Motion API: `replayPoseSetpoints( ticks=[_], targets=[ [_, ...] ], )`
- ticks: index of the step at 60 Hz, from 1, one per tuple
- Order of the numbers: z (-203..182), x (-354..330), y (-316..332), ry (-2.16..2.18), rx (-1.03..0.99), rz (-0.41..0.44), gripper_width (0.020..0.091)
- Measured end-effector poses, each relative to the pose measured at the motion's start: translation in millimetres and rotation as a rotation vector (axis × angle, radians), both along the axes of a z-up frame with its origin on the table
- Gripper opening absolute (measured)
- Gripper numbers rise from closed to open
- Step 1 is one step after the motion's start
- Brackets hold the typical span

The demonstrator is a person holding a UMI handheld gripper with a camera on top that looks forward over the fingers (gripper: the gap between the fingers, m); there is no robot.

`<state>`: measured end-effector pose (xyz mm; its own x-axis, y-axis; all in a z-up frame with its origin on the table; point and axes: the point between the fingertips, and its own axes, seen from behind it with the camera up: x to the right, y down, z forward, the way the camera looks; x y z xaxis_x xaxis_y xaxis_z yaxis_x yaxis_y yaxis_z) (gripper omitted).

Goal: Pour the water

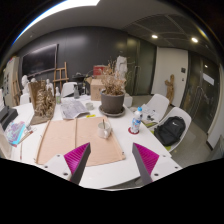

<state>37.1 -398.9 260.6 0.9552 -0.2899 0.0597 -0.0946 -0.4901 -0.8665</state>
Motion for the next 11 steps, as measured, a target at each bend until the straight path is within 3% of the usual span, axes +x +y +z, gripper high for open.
replayPoseSetpoints(
  ticks=[11],
  targets=[
    [-3,-9,-16,-0.022,-0.027,-0.013,0.0852]
  ],
)
